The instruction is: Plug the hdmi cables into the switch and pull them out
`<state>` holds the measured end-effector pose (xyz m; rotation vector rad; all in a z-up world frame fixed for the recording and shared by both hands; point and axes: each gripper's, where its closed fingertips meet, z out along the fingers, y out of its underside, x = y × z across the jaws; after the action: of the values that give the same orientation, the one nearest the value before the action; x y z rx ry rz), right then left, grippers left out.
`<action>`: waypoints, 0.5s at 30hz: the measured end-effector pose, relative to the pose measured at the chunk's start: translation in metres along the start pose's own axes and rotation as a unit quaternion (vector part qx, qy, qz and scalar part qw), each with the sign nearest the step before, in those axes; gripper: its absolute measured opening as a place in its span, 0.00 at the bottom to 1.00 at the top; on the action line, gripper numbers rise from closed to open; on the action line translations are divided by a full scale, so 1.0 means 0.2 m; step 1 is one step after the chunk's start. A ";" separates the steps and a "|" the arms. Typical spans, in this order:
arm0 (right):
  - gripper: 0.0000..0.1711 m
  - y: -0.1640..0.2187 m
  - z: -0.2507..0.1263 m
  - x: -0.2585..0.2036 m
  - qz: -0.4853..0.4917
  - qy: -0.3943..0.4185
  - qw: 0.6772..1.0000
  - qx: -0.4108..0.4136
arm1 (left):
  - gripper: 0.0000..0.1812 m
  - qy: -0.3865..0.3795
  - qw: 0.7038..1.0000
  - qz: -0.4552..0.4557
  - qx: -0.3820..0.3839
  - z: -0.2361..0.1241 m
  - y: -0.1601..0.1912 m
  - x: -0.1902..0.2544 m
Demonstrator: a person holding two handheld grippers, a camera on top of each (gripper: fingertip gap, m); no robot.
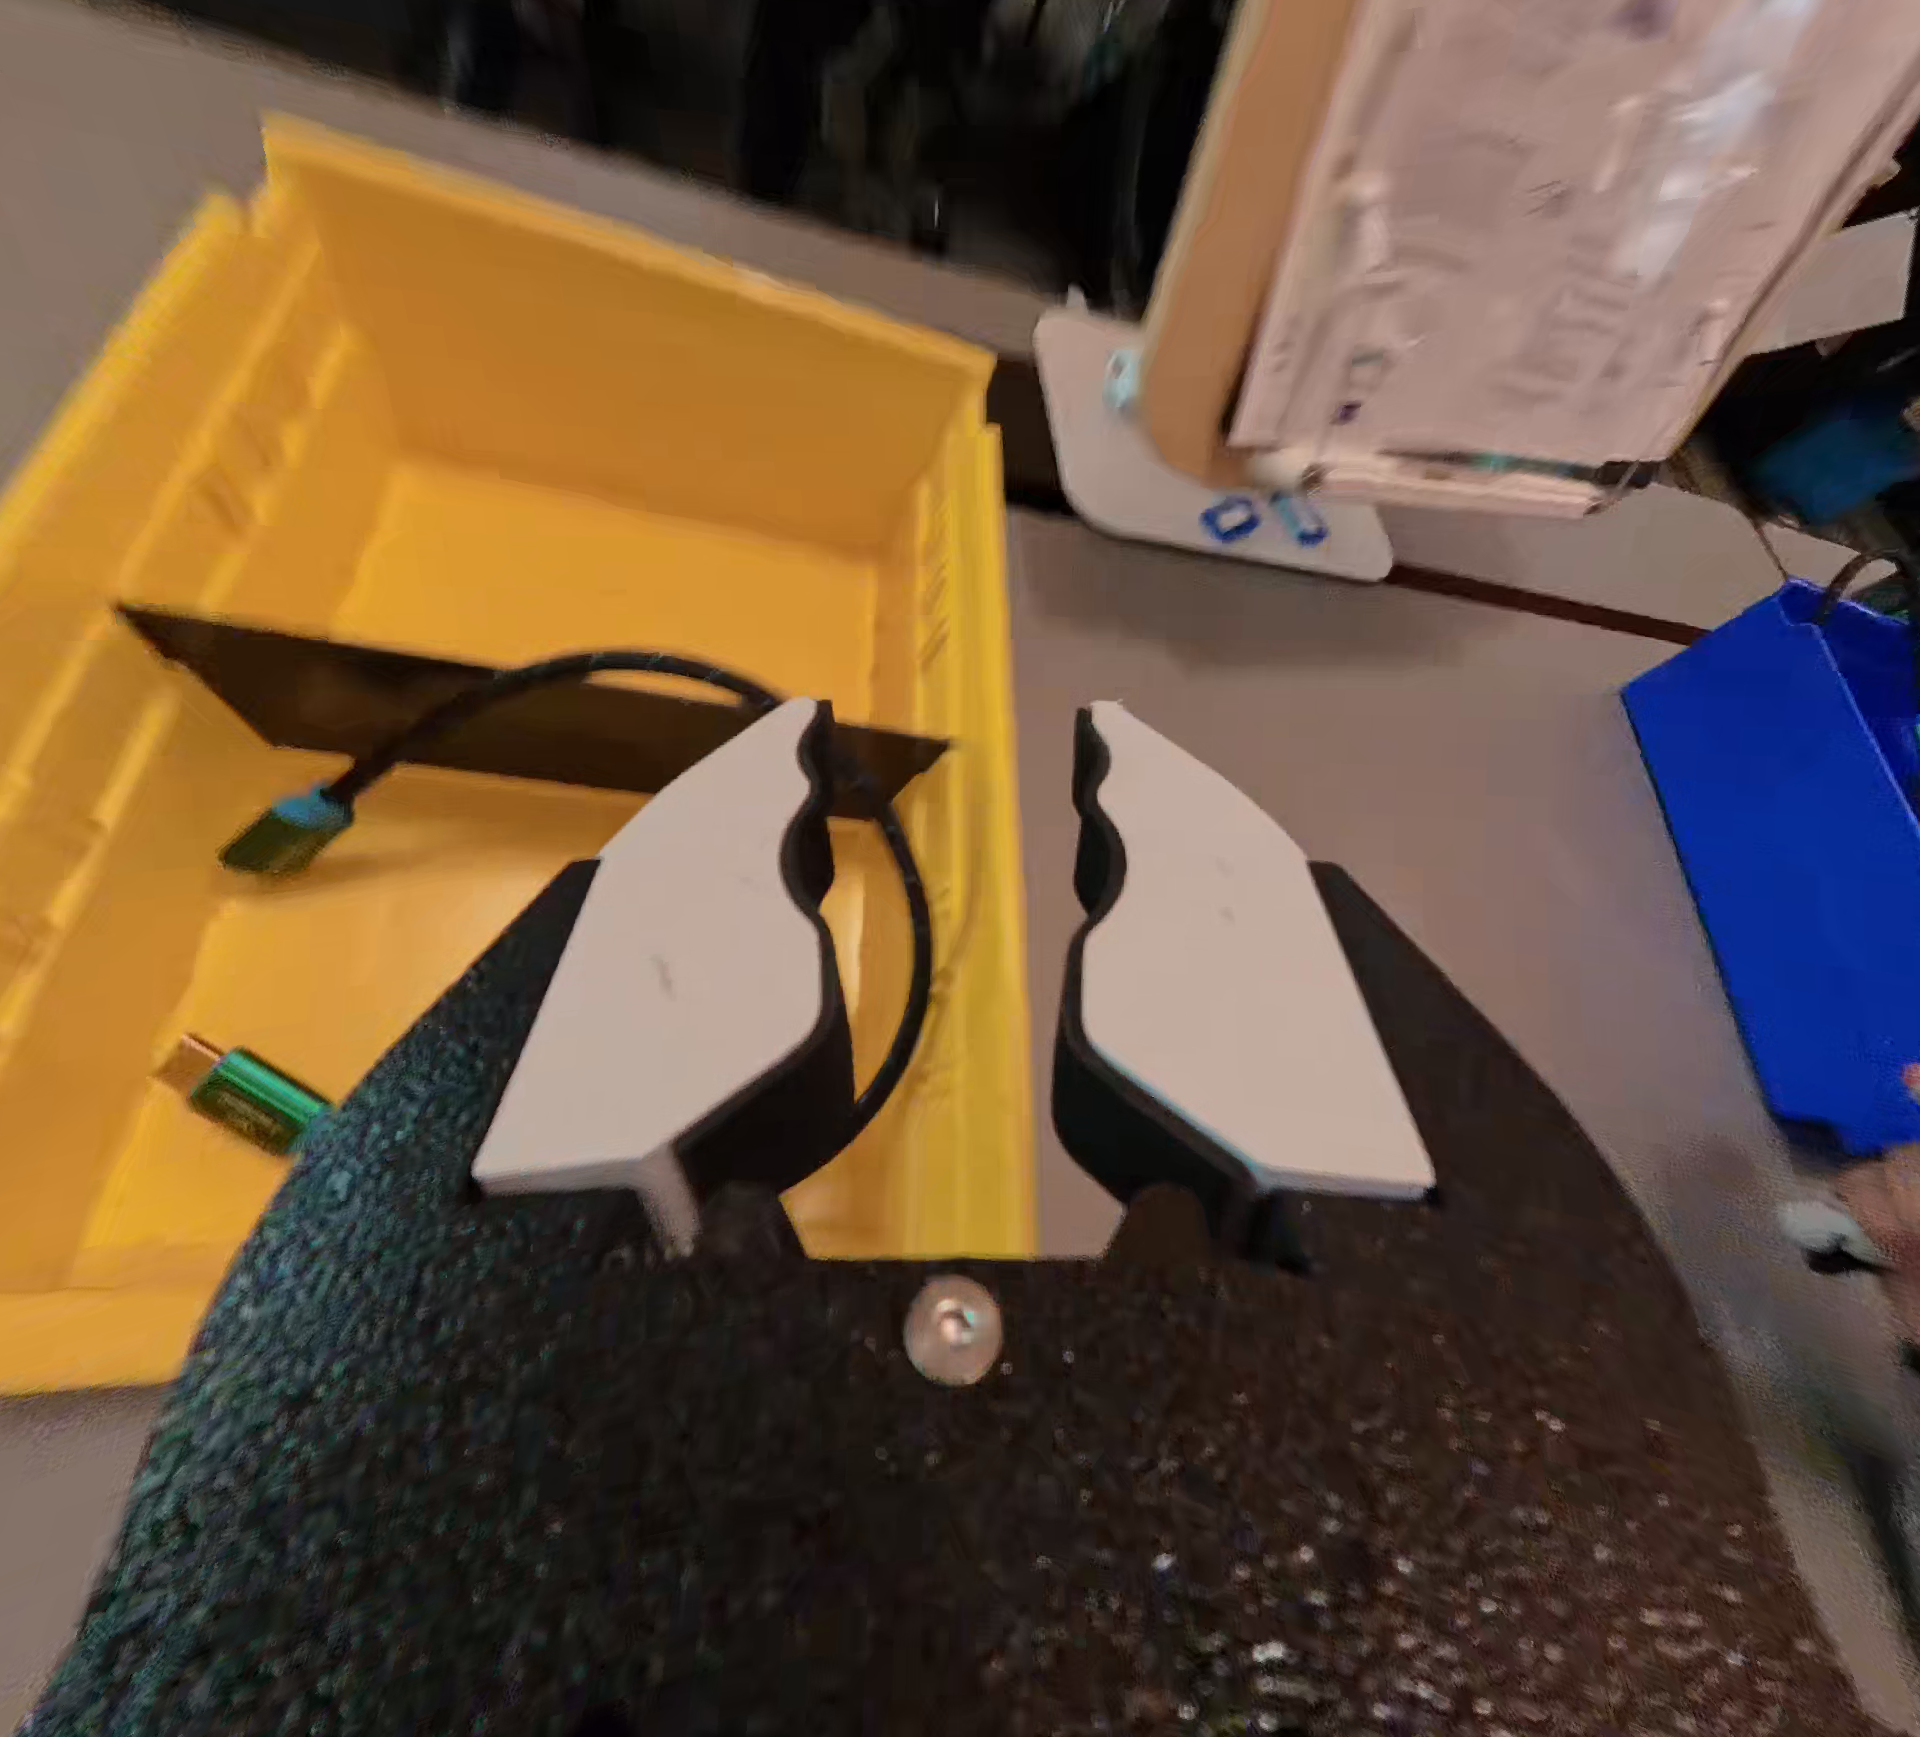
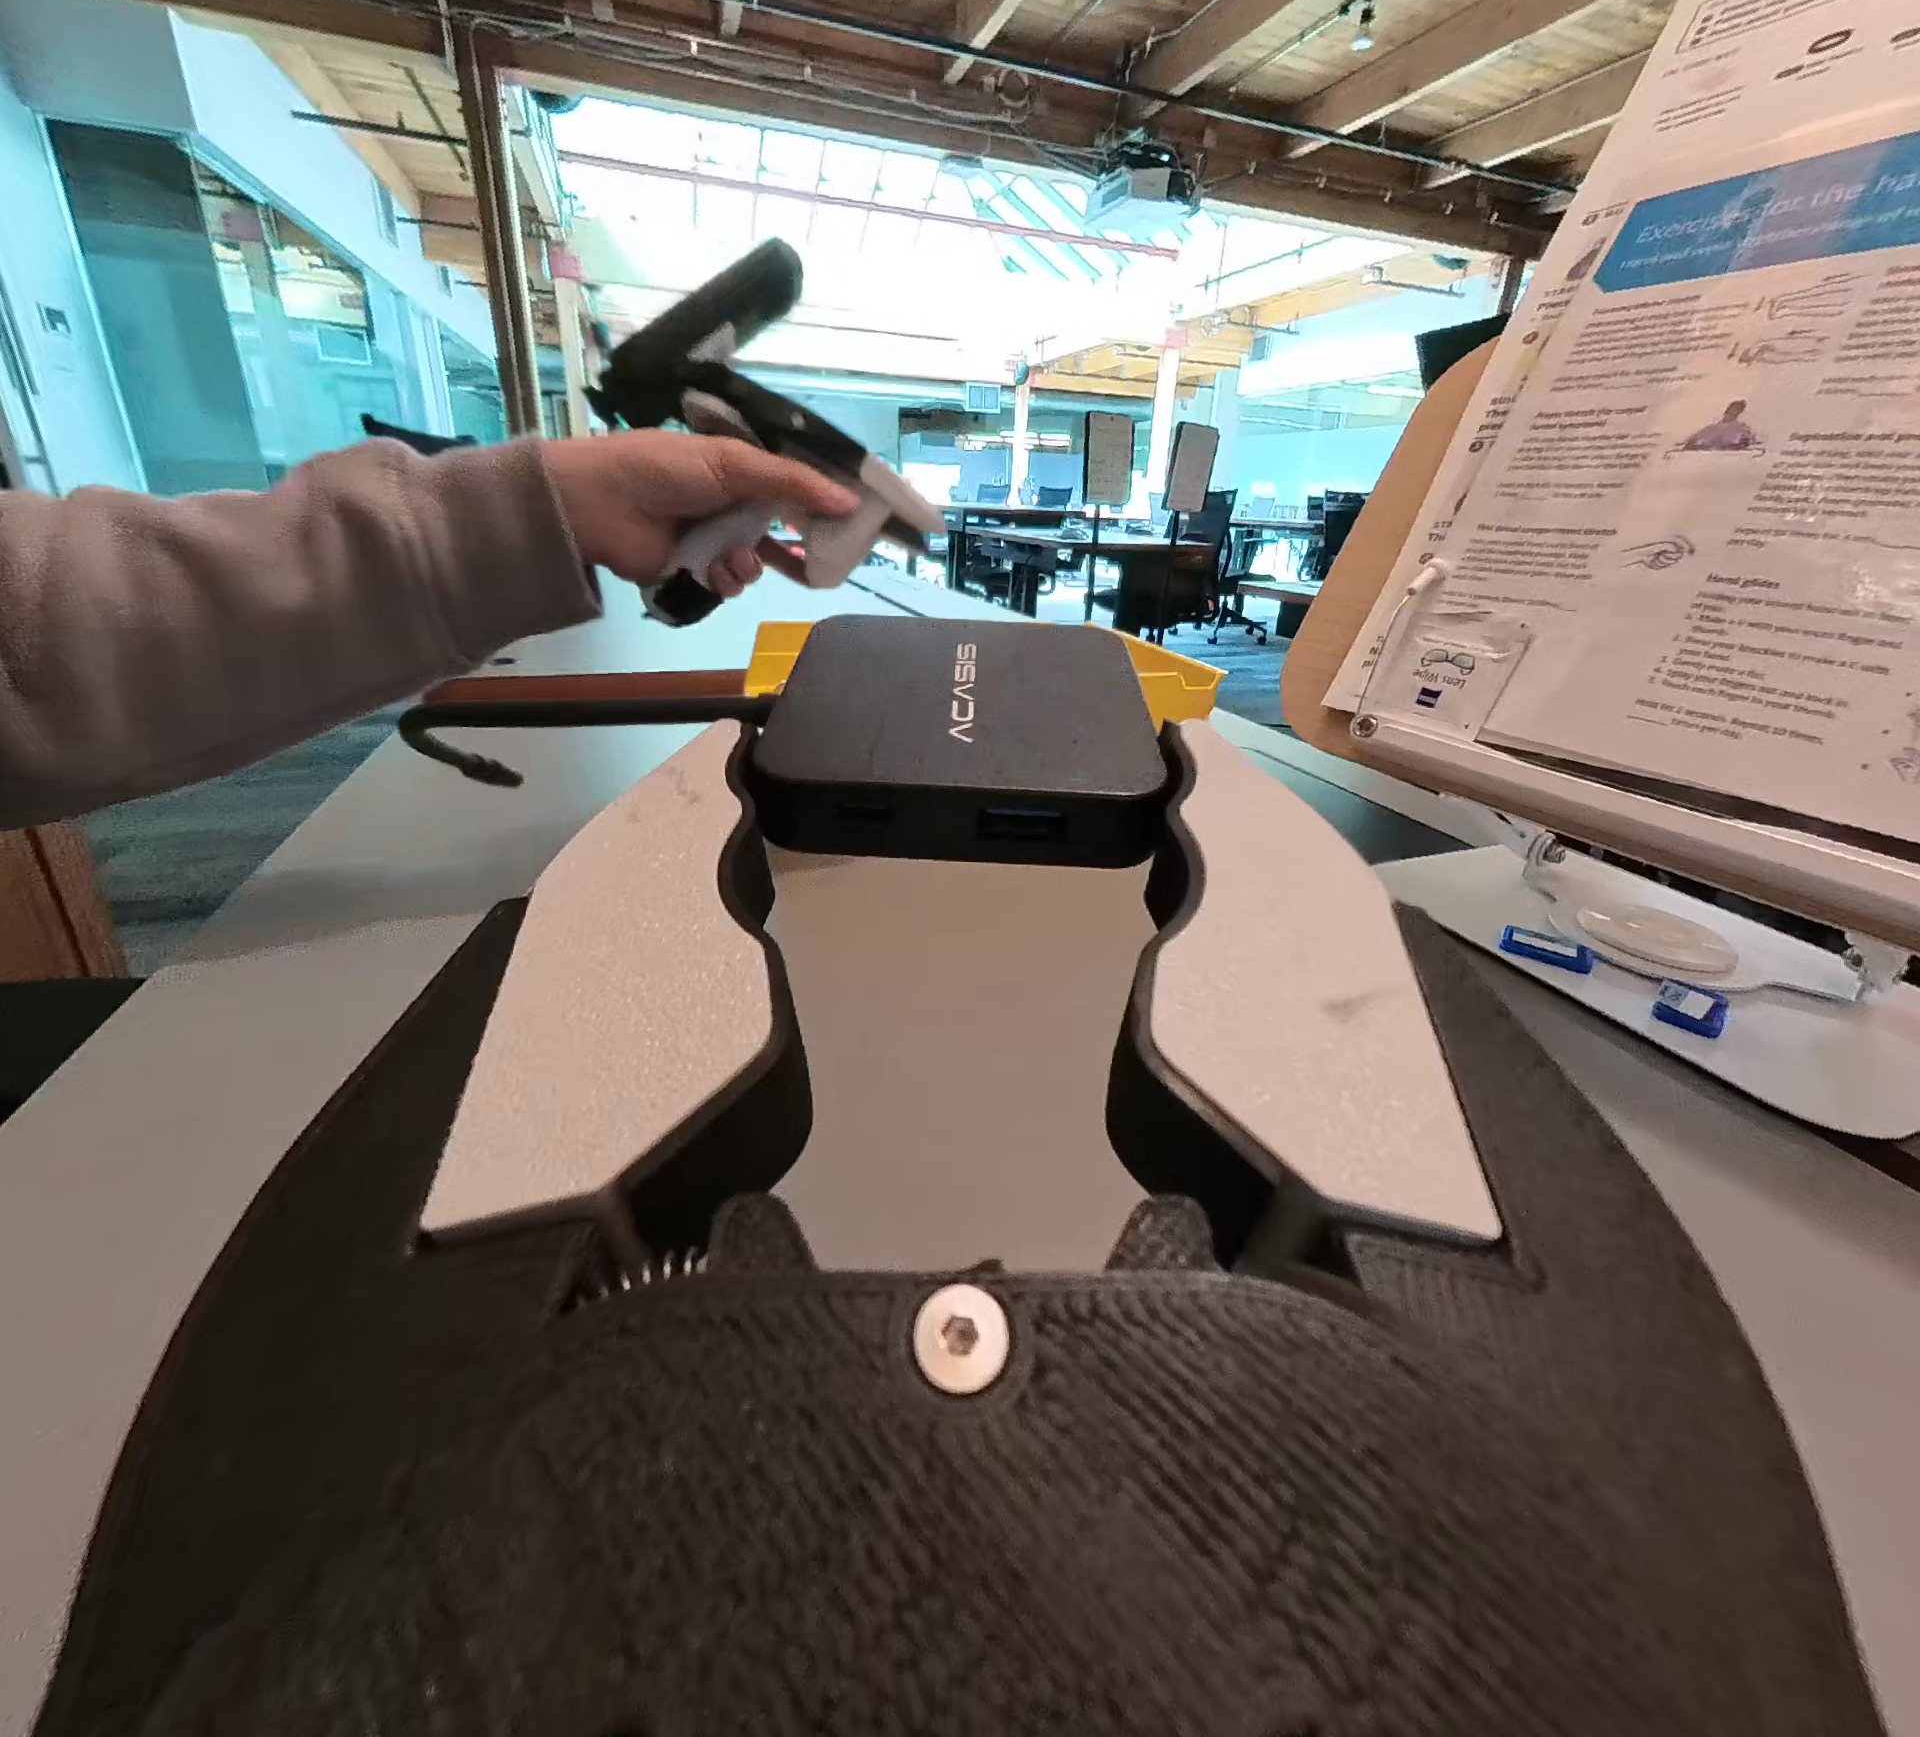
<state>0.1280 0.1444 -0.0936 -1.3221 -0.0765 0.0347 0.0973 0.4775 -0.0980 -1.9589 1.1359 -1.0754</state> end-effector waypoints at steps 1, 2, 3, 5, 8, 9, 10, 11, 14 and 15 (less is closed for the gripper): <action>0.42 0.00 0.01 0.00 0.001 -0.002 1.000 0.002 | 0.24 0.011 0.999 -0.027 -0.034 0.04 0.04 -0.07; 0.42 0.00 0.01 -0.01 0.002 -0.005 1.000 0.003 | 0.24 0.035 0.996 -0.051 -0.066 0.10 0.10 -0.10; 0.42 0.00 0.02 -0.01 0.003 -0.007 1.000 0.002 | 0.24 0.048 0.992 -0.073 -0.093 0.15 0.15 -0.13; 0.42 0.01 0.02 -0.02 0.003 -0.013 1.000 -0.001 | 0.25 0.036 0.987 -0.097 -0.123 0.23 0.24 -0.20; 0.42 0.01 0.01 -0.03 0.001 -0.014 1.000 -0.001 | 0.12 0.061 0.985 -0.099 -0.129 0.29 0.29 -0.17; 0.42 0.01 0.01 -0.03 0.001 -0.013 1.000 0.001 | 0.07 0.072 0.986 -0.089 -0.125 0.30 0.29 -0.14; 0.42 0.00 0.00 -0.03 0.002 -0.013 1.000 0.004 | 0.07 0.070 0.988 -0.072 -0.119 0.30 0.29 -0.14; 0.42 -0.01 0.00 -0.02 0.001 -0.012 1.000 0.008 | 0.07 0.069 0.990 -0.051 -0.112 0.30 0.28 -0.13; 0.42 -0.04 -0.02 -0.01 -0.004 -0.008 1.000 0.016 | 0.06 0.061 0.994 -0.013 -0.094 0.24 0.24 -0.11; 0.42 -0.05 -0.02 -0.01 -0.006 -0.008 1.000 0.017 | 0.06 0.050 0.995 0.003 -0.085 0.20 0.22 -0.11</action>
<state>0.1264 0.1370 -0.0852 -1.2873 -0.0969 0.0362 0.1090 0.4820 -0.1606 -2.0493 1.3249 -1.1156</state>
